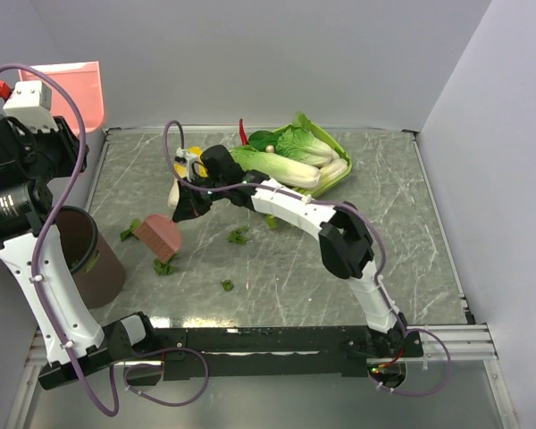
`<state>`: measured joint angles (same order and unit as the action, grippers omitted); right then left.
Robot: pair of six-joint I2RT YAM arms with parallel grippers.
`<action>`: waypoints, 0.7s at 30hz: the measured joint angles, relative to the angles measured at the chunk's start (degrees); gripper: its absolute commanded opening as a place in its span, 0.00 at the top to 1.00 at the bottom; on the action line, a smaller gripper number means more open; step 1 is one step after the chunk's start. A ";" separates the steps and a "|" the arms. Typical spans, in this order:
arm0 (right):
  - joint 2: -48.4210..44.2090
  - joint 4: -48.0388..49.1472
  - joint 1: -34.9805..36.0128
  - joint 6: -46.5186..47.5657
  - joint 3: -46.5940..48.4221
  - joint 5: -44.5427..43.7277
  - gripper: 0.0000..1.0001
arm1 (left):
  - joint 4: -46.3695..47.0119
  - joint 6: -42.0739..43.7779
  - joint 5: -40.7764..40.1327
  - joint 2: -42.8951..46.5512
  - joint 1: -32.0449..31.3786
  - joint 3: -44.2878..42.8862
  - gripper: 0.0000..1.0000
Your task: Sweep away the paper scraps from the table
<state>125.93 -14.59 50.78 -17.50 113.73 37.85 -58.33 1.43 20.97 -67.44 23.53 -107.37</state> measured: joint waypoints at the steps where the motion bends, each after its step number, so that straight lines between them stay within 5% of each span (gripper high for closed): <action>1: 1.01 0.02 -0.04 -2.80 -0.02 -0.42 1.00 | -0.11 0.11 -0.22 0.24 0.00 0.00 0.99; 12: 0.63 -1.90 -1.95 -11.15 -12.17 -6.88 1.00 | -1.46 1.99 -1.29 3.61 0.00 0.00 0.99; 21: -26.45 -7.82 -15.58 -1.92 -36.74 -11.58 1.00 | -0.68 1.73 1.49 3.72 0.00 2.10 0.99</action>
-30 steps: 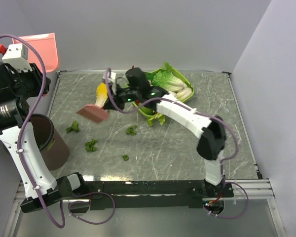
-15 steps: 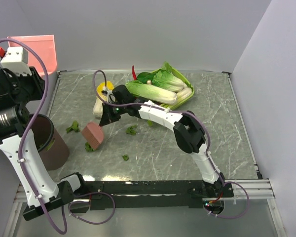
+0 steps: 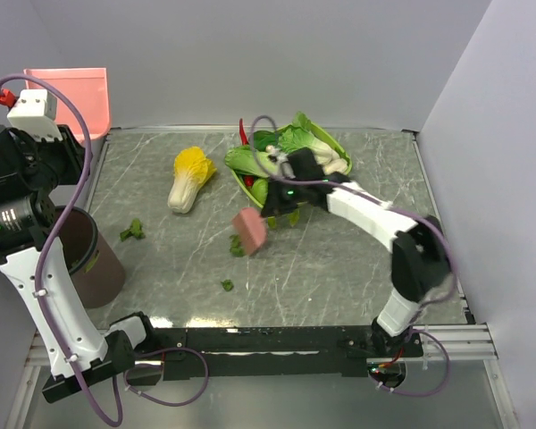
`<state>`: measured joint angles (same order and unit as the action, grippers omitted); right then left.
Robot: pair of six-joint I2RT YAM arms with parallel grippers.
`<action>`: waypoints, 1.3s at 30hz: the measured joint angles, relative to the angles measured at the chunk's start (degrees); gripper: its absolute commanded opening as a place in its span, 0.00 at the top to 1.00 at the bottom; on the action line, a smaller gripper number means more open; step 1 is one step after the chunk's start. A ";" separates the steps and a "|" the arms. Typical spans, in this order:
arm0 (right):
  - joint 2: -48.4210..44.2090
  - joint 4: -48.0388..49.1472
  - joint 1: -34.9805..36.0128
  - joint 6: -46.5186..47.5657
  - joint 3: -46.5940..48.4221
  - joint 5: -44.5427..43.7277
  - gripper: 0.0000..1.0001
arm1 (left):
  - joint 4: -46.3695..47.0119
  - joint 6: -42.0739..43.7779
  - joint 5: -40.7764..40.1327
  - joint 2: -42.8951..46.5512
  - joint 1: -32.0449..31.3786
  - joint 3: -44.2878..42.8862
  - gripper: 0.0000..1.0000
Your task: Sweep away the paper scraps from the table
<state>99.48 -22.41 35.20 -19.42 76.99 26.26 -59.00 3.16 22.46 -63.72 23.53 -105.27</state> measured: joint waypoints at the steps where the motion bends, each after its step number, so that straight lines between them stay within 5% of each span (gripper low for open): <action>1: -2.86 -0.96 -1.81 2.40 -1.46 -0.39 1.00 | 0.13 -0.02 0.31 0.00 0.00 0.11 0.99; 9: -8.85 -6.51 1.51 20.79 1.90 9.57 1.00 | 2.16 0.26 1.14 0.59 0.00 0.76 0.99; 18: 6.60 -2.29 13.64 42.16 21.81 8.37 1.00 | 0.07 2.25 0.17 0.61 0.00 -1.95 0.99; 25: 22.12 11.85 18.43 55.08 32.24 1.79 1.00 | -2.12 2.75 -0.92 1.77 0.00 -3.56 0.99; 33: 31.01 28.52 22.27 71.52 32.52 1.64 1.00 | -3.67 2.80 -1.38 2.12 0.00 -3.78 0.99; 39: 37.77 28.00 22.67 83.69 37.13 5.18 1.00 | -5.77 2.89 -1.75 1.95 0.00 -5.75 0.99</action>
<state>137.25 5.58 57.87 64.27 114.13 31.44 -64.77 6.04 20.71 -61.78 23.53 -111.02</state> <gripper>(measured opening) 0.154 0.339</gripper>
